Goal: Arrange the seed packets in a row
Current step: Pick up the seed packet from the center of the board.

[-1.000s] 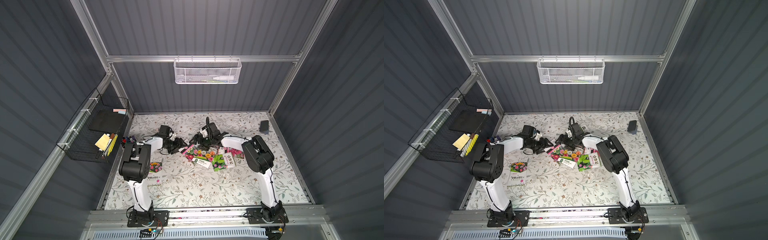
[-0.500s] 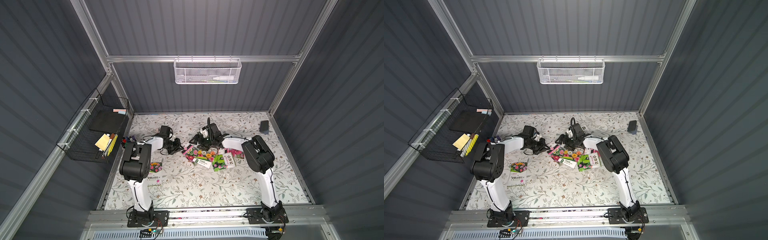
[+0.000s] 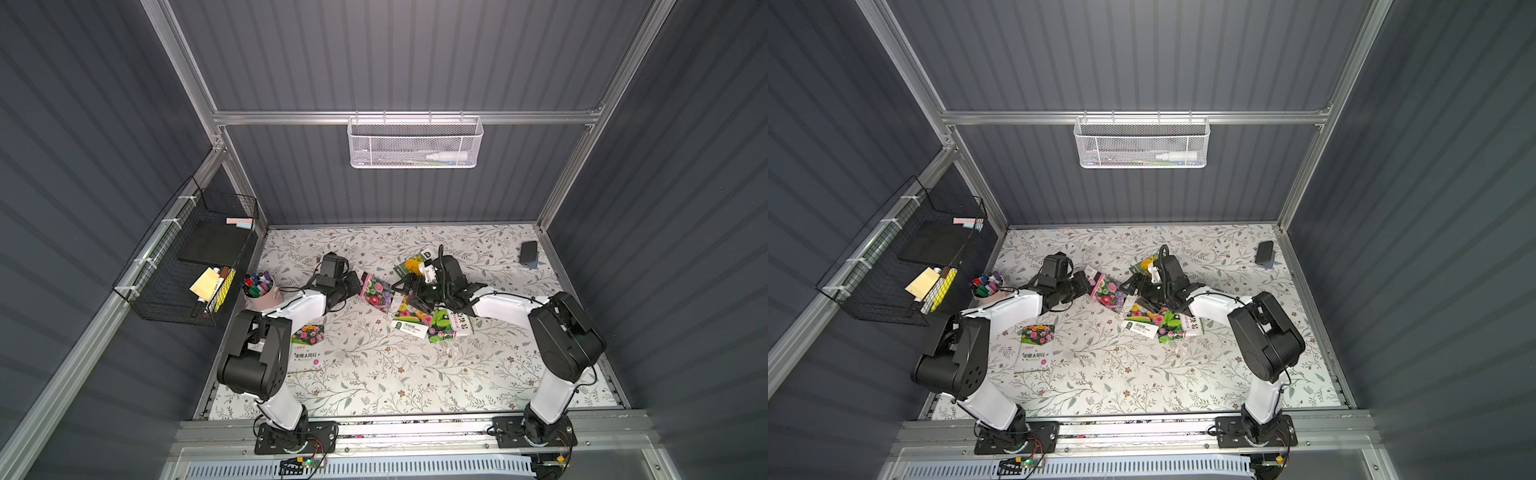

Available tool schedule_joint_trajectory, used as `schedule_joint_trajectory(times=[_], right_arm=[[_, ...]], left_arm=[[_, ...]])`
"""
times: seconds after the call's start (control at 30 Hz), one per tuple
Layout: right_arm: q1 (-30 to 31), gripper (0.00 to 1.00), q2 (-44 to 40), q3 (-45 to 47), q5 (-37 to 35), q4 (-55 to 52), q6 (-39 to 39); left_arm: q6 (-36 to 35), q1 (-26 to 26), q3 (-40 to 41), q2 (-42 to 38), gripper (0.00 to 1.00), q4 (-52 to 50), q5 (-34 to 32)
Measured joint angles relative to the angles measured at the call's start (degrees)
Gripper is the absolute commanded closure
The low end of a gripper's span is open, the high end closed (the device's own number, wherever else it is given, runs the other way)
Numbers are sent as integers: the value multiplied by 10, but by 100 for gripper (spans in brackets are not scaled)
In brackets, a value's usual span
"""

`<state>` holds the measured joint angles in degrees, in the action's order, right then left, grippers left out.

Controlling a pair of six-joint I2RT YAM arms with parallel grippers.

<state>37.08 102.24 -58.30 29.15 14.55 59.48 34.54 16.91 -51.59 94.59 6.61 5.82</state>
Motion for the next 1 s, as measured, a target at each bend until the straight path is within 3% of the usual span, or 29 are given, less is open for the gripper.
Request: schedule_joint_trajectory(times=[0.23,0.43,0.8,1.0], right_arm=[[74,11,8,21,-52,111,122],[94,12,17,74,-128,226,207],[96,18,131,94,-238,485,324],[106,21,196,53,-275,560,359]], left_arm=[[-12,56,43,1,100,168,-122],[-24,91,49,-28,100,234,-183],[-12,112,112,-135,100,269,-229],[0,114,133,-150,100,270,-233]])
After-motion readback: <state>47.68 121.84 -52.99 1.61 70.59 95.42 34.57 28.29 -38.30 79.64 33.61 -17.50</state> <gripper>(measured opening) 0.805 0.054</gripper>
